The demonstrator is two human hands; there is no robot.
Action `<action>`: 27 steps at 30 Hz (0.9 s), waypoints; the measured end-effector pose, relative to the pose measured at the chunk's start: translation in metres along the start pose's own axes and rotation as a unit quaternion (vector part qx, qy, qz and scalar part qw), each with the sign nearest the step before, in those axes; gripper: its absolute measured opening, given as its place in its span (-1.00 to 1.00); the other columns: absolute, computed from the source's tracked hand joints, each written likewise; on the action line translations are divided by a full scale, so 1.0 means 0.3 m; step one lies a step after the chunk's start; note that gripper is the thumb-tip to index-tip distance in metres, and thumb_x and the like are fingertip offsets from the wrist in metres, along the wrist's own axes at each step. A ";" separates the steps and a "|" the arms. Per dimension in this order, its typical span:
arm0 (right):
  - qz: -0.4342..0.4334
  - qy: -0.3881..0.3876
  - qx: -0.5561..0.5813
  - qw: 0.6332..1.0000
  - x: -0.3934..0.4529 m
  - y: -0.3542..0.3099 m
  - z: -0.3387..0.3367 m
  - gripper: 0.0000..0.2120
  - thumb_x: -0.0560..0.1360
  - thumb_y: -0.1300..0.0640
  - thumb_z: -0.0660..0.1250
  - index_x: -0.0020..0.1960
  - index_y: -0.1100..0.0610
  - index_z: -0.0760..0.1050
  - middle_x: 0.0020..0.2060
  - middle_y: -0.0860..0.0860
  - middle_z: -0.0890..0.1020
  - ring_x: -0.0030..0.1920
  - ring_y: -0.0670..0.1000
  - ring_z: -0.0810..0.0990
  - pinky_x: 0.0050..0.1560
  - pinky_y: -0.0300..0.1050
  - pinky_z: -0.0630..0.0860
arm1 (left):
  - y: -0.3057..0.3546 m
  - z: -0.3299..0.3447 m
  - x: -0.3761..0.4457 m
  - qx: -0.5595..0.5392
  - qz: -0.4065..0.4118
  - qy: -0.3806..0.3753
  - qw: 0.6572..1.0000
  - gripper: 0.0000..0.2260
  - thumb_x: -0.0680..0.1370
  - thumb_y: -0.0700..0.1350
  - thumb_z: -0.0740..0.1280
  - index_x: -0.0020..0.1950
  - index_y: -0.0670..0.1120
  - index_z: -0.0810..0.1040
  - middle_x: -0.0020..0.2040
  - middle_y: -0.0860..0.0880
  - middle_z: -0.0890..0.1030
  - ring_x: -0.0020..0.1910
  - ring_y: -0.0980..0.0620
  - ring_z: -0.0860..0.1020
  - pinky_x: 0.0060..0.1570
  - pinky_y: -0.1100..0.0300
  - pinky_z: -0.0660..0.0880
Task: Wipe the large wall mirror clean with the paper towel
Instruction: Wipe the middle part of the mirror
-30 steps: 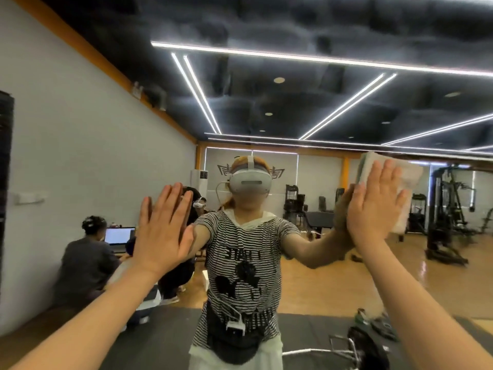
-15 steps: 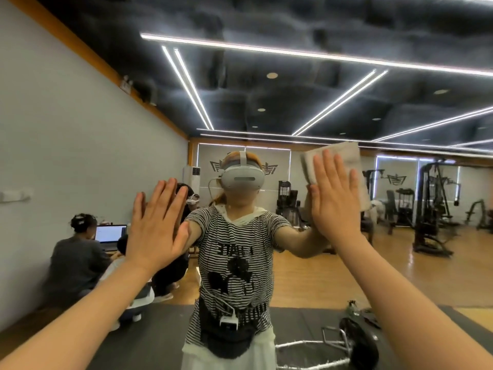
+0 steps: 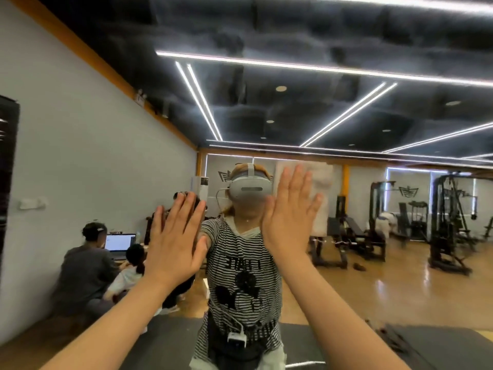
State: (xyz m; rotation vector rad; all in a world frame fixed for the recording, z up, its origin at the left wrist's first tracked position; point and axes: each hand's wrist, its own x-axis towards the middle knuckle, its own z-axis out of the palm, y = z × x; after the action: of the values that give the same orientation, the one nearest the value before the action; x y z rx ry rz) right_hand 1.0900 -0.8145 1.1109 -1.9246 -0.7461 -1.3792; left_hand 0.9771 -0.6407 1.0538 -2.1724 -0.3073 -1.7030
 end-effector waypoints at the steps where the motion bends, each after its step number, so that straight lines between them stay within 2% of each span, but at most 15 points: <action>1: -0.031 -0.008 -0.005 0.999 -0.018 -0.016 0.016 -0.40 0.60 -0.11 -0.20 0.57 0.08 -0.26 0.53 0.04 -0.29 0.52 0.01 -0.38 0.45 0.02 -0.47 | -0.002 -0.001 -0.001 0.001 0.002 -0.001 1.000 -0.39 0.52 0.04 0.09 0.56 -0.10 0.10 0.55 -0.14 0.15 0.57 0.04 -0.11 0.48 -0.07 -0.11; 2: -0.051 -0.010 -0.013 0.999 -0.025 -0.017 0.024 -0.40 0.61 -0.11 -0.17 0.57 0.08 -0.24 0.53 0.05 -0.26 0.52 0.01 -0.37 0.44 -0.02 -0.49 | -0.004 -0.002 -0.002 0.001 0.003 -0.002 1.000 -0.38 0.52 0.05 0.09 0.56 -0.09 0.09 0.56 -0.12 0.13 0.57 0.04 -0.11 0.48 -0.07 -0.11; 5: -0.102 -0.005 -0.039 0.994 -0.005 0.048 0.012 -0.43 0.64 -0.07 -0.08 0.57 0.12 -0.10 0.55 0.11 -0.04 0.54 0.03 -0.12 0.48 -0.07 -0.36 | -0.006 -0.003 -0.002 -0.001 0.002 -0.006 1.000 -0.38 0.52 0.05 0.09 0.56 -0.08 0.08 0.56 -0.09 0.10 0.57 0.04 -0.11 0.49 -0.06 -0.13; 8: -0.128 -0.014 -0.058 0.990 0.027 0.136 -0.011 -0.47 0.66 -0.06 -0.14 0.58 0.09 -0.12 0.56 0.09 -0.03 0.55 0.04 -0.08 0.50 -0.08 -0.29 | -0.007 0.000 -0.002 0.002 0.000 -0.008 1.000 -0.38 0.52 0.05 0.09 0.56 -0.07 0.08 0.56 -0.11 0.12 0.57 0.03 -0.10 0.49 -0.05 -0.14; 11: -0.051 -0.004 -0.053 0.997 0.054 0.241 -0.066 -0.44 0.64 -0.11 -0.27 0.58 0.09 -0.17 0.57 0.06 -0.12 0.56 0.04 -0.16 0.51 -0.06 -0.28 | -0.009 0.002 0.000 0.004 0.003 -0.007 1.000 -0.38 0.52 0.05 0.09 0.56 -0.08 0.07 0.56 -0.11 0.12 0.57 0.03 -0.10 0.49 -0.06 -0.13; 14: 0.017 0.011 -0.035 0.999 0.076 0.318 -0.116 -0.41 0.61 -0.12 -0.29 0.57 0.10 -0.19 0.58 0.07 -0.11 0.56 0.06 -0.16 0.51 0.01 -0.24 | -0.005 0.003 0.001 0.006 0.004 -0.004 1.000 -0.39 0.53 0.05 0.07 0.56 -0.08 0.06 0.56 -0.11 0.11 0.58 0.03 -0.10 0.49 -0.07 -0.13; 16: 0.038 0.027 -0.025 0.999 0.076 0.300 -0.113 -0.40 0.61 -0.11 -0.26 0.58 0.13 -0.16 0.58 0.08 -0.09 0.57 0.08 -0.15 0.50 0.00 -0.26 | -0.003 0.002 0.002 0.008 0.004 -0.003 1.000 -0.39 0.53 0.05 0.07 0.56 -0.09 0.04 0.56 -0.11 0.10 0.57 0.02 -0.11 0.48 -0.07 -0.14; 21: 0.153 0.054 0.025 0.986 0.077 0.158 -0.072 -0.43 0.65 -0.03 -0.15 0.59 0.14 -0.18 0.58 0.09 -0.13 0.56 0.08 -0.19 0.45 0.02 -0.35 | 0.004 0.005 -0.004 0.014 0.002 0.000 1.000 -0.39 0.53 0.04 0.07 0.56 -0.10 0.07 0.56 -0.13 0.12 0.57 0.00 -0.09 0.49 -0.08 -0.13; 23: 0.132 0.034 0.025 0.990 0.072 0.079 -0.055 -0.43 0.66 -0.01 -0.11 0.59 0.13 -0.21 0.57 0.09 -0.17 0.56 0.08 -0.22 0.46 0.06 -0.34 | 0.004 0.004 -0.001 0.013 0.000 0.000 1.000 -0.39 0.53 0.04 0.07 0.56 -0.09 0.06 0.56 -0.13 0.12 0.57 0.00 -0.08 0.49 -0.08 -0.13; 27: 0.007 -0.005 0.030 1.000 0.034 -0.081 -0.004 -0.44 0.62 -0.04 -0.19 0.55 0.06 -0.30 0.54 0.06 -0.26 0.53 0.07 -0.31 0.46 0.07 -0.35 | 0.000 0.000 -0.002 0.014 0.004 -0.004 1.000 -0.39 0.54 0.05 0.07 0.56 -0.09 0.05 0.56 -0.11 0.10 0.57 0.02 -0.10 0.48 -0.07 -0.12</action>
State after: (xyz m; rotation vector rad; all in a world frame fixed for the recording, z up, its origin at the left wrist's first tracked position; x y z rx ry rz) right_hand 1.0737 -0.7994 1.1253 -1.8878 -0.7681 -1.3262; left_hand 0.9769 -0.6405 1.0532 -2.1574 -0.3212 -1.6766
